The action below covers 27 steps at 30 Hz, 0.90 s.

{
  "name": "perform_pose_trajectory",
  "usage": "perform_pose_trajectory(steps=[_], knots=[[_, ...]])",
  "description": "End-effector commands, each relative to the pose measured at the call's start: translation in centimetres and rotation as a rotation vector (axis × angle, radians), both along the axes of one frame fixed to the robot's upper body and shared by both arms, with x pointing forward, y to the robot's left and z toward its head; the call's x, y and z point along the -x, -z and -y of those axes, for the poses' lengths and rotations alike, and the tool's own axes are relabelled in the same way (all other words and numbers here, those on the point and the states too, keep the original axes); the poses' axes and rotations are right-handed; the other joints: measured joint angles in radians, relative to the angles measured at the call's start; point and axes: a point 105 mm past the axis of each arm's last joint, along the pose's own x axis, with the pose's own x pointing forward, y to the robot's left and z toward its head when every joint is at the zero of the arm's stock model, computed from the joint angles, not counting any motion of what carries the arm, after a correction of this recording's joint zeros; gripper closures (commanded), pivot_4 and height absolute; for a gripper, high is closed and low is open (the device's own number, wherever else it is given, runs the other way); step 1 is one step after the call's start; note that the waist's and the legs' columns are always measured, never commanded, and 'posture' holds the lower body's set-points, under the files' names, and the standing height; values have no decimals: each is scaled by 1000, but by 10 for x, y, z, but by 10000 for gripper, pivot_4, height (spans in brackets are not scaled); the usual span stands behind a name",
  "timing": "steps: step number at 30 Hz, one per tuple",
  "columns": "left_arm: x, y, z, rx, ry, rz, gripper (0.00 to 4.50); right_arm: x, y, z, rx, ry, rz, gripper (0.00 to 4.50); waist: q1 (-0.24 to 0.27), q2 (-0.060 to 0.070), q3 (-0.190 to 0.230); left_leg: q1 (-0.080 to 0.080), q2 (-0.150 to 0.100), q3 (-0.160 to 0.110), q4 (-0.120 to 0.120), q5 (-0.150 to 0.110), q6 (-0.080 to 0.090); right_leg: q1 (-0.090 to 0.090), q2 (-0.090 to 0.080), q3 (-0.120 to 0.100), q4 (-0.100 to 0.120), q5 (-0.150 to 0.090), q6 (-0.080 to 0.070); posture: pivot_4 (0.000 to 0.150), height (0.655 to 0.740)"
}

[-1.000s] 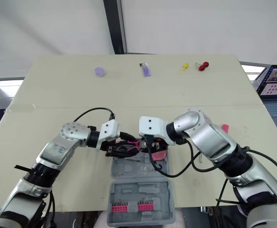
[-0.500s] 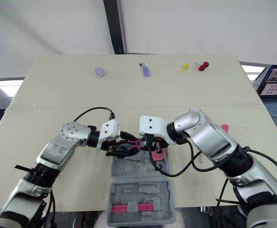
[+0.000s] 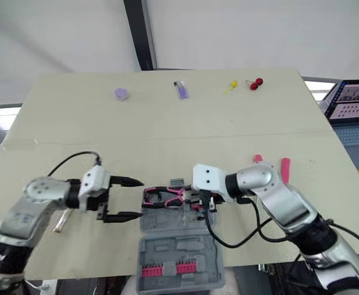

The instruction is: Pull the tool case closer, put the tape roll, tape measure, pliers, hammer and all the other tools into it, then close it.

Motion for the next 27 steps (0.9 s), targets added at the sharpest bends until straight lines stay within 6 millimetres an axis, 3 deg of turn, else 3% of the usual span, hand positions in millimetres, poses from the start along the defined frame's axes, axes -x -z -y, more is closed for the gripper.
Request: perform_pose_trajectory(steps=[1, 7, 18, 27], knots=[[21, -8, -14, 26, -5, 61, 0, 10, -19, -6, -68, -55, 102, 34989, 3, 0, 0, 0, 0, 0, 0, 0, 0, 0, 0, 0, 0, 0, 0, 1500, 7400], [51, 18, -37, 18, -53, 49, 0, 16, -8, -6, -18, -75, 93, 34989, 3, 0, 0, 0, 0, 0, -1, 0, 0, 2, 0, 0, -1, 0, 0, 1500, 7400], [82, 37, -34, 80, -67, 32, 0, 28, 5, -11, 94, -53, 44, 34989, 3, 0, 0, 0, 0, 0, -1, 0, 1, 2, 0, 0, -1, 0, 0, 1500, 7400], [76, 33, -31, 132, -150, 68, 0, 22, 12, -15, 145, -23, 49, 34989, 2, -1, -1, 0, 0, 0, -2, 0, 1, 2, 0, 0, -1, 0, 0, 1500, 7400]])
